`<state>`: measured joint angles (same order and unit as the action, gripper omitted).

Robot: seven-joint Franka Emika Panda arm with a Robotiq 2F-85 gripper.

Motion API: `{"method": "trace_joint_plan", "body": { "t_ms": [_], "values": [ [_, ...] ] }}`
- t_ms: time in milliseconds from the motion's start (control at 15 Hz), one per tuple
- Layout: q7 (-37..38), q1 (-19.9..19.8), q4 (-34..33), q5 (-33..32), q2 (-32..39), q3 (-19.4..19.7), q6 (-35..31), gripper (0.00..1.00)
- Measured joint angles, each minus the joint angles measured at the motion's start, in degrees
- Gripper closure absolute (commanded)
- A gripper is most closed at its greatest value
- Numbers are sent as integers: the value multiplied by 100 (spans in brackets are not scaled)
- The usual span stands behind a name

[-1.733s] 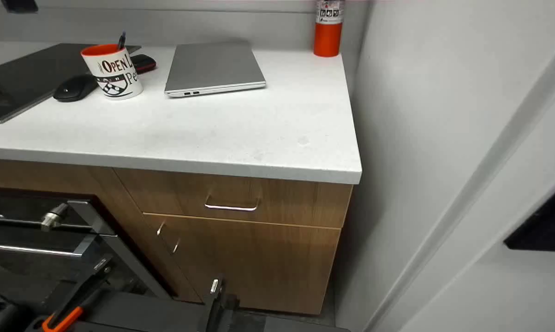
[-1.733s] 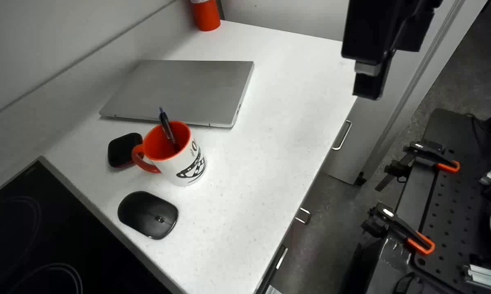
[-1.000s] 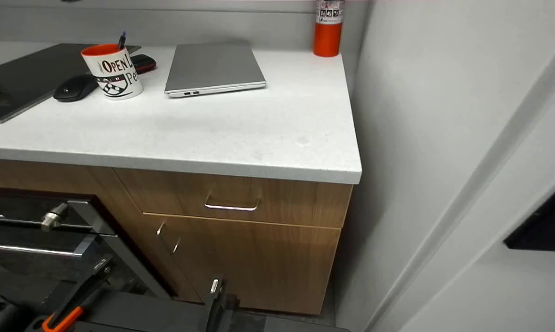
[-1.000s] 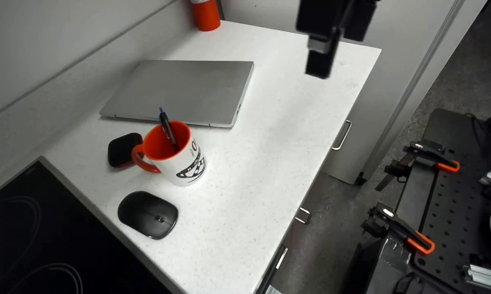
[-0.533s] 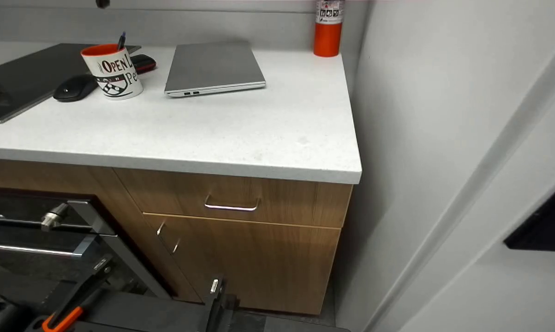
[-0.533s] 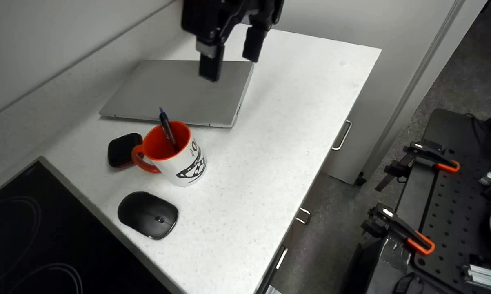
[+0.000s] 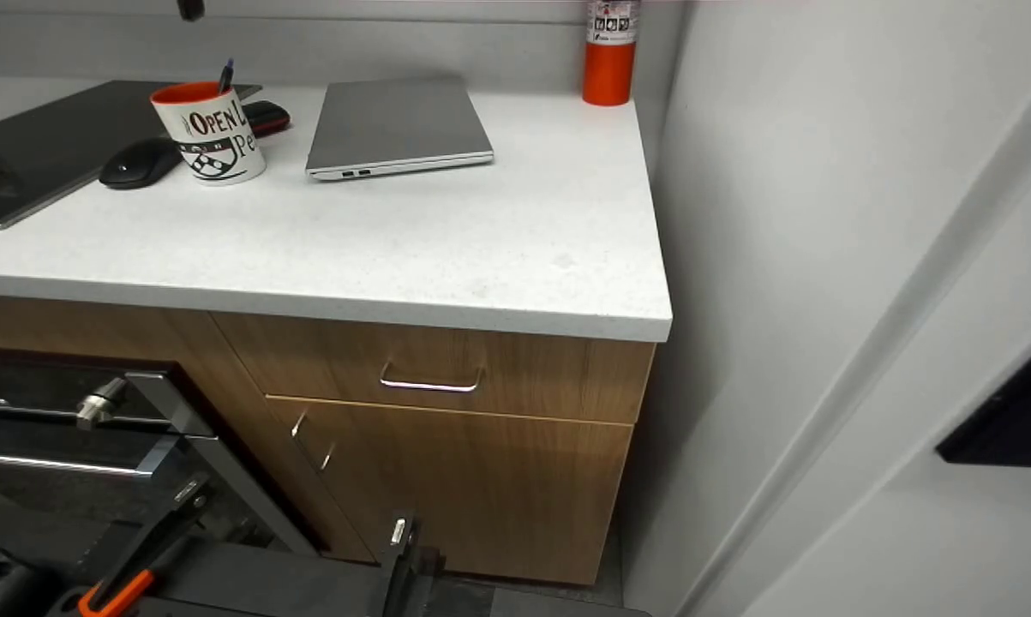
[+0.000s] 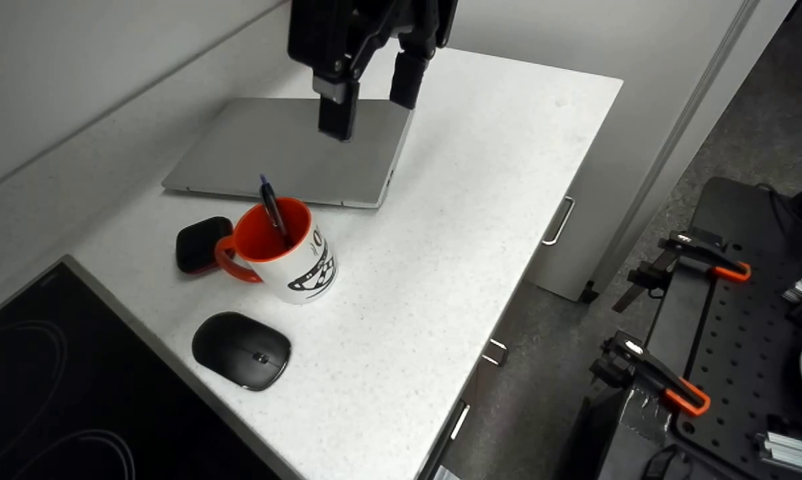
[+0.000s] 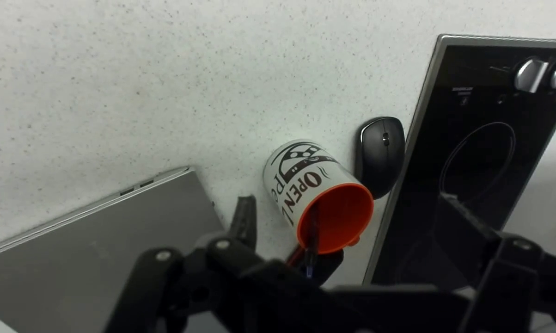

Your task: Pick up the pen from the white cup and place it on the table.

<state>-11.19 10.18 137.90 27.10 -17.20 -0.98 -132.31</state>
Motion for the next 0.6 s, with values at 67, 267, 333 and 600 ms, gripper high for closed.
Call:
{"method": "trace_joint_plan", "body": {
  "t_ms": [67, 267, 333, 600],
  "values": [
    [0, 0, 0, 0, 5, -2, 0, 0],
    [0, 0, -43, 1, 151, -1, -31, 0],
    [0, 0, -93, 6, 261, -1, -71, 0],
    [-26, 6, -458, 28, 834, -53, -207, 0]
  ]
}}
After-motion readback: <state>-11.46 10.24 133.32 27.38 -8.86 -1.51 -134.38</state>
